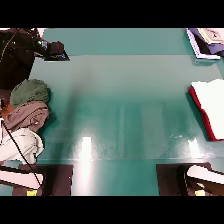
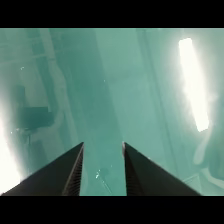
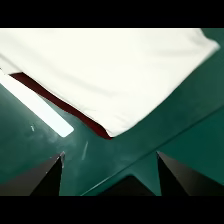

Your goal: Fold the shirts.

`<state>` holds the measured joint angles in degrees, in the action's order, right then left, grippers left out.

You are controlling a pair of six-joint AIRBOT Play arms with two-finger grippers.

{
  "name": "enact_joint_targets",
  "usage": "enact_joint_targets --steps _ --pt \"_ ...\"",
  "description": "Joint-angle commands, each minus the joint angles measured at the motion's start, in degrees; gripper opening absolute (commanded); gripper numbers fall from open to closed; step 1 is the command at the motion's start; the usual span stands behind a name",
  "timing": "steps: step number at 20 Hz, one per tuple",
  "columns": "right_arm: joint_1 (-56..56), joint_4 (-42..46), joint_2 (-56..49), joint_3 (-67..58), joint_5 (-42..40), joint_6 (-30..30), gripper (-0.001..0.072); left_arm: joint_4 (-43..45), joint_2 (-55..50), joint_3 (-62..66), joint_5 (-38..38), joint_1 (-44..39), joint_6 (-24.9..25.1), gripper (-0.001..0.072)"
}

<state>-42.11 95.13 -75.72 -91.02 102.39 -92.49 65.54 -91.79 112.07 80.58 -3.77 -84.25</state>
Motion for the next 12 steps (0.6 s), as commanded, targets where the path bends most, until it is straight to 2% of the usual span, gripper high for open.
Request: enact_joint_targets --steps 1,2,3,6,7,8,9,10,11,12 --pt "0.17 3.8 2.45 4.52 0.7 -2.23 0.0647 0.0 -0.04 0.0 -0.13 -0.02 0.26 0.0315" --pt "0.52 1.4 3.02 4.5 -0.13 -2.54 0.0617 0.0 -0.04 0.0 -0.17 -0.02 0.24 0.0316" --pt "1.36 -1.53 3.78 4.5 -1.16 -2.6 0.0549 0.0 -0.04 0.0 -0.04 0.0 0.24 0.0315" --pt "5.88 -8.94 6.62 4.52 -4.11 -2.62 0.0524 -0.2 -0.04 0.0 1.29 0.0 0.22 0.0315" --pt "8.07 -10.69 7.78 4.52 -5.4 -2.6 0.0489 -0.22 -0.04 0.02 0.85 0.0 0.22 0.0316" --pt "10.45 -11.96 8.85 4.52 -6.25 -2.6 0.0406 -0.2 -0.04 0.0 0.5 0.0 0.22 0.0316" --pt "13.35 -12.83 10.12 4.52 -7.1 -2.58 0.0284 -0.22 -0.04 0.0 0.0 0.0 0.2 0.0315" --pt "16.26 -13.09 11.32 4.52 -8.07 -2.58 0.0099 -0.22 -0.04 0.02 -0.66 0.0 0.22 0.0316" --pt "19.32 -13.05 12.37 4.52 -9.16 -2.56 0.0016 -0.22 -0.04 0.0 -1.16 0.0 0.22 0.0315" --pt "22.71 -13.05 13.38 4.52 -10.73 -2.56 0.0015 -0.22 -0.04 0.0 -1.81 0.0 0.22 0.0315"
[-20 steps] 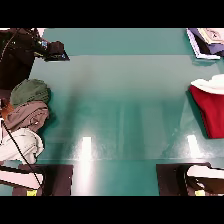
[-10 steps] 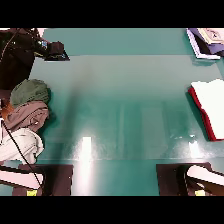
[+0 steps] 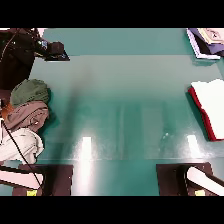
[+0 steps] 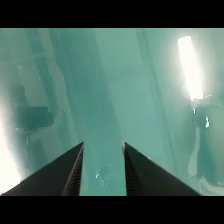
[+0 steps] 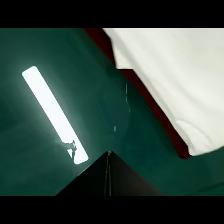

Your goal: Fold the shirts.

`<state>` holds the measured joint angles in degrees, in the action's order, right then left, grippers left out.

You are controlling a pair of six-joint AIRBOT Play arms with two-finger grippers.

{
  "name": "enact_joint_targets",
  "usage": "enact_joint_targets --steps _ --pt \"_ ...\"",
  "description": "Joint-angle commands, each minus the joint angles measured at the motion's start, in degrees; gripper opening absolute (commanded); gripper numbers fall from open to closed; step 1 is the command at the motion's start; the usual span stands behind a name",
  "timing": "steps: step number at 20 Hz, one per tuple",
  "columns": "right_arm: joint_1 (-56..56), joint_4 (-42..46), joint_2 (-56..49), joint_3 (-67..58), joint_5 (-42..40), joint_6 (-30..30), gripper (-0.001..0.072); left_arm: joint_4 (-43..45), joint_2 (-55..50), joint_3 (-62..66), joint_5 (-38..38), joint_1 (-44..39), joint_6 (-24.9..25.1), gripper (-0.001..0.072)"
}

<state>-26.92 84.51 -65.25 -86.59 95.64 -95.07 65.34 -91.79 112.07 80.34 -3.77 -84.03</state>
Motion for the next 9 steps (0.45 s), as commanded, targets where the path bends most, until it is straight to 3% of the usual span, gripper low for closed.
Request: enact_joint_targets --steps 1,9 --pt "10.99 -2.43 3.72 0.09 -5.27 0.02 0.0015 -0.02 -0.04 0.02 -2.29 0.0 0.0 0.0315" --pt "25.97 -2.36 3.3 0.09 -6.32 0.02 0.0015 -0.02 -0.04 0.02 -4.9 0.0 0.0 0.0315"
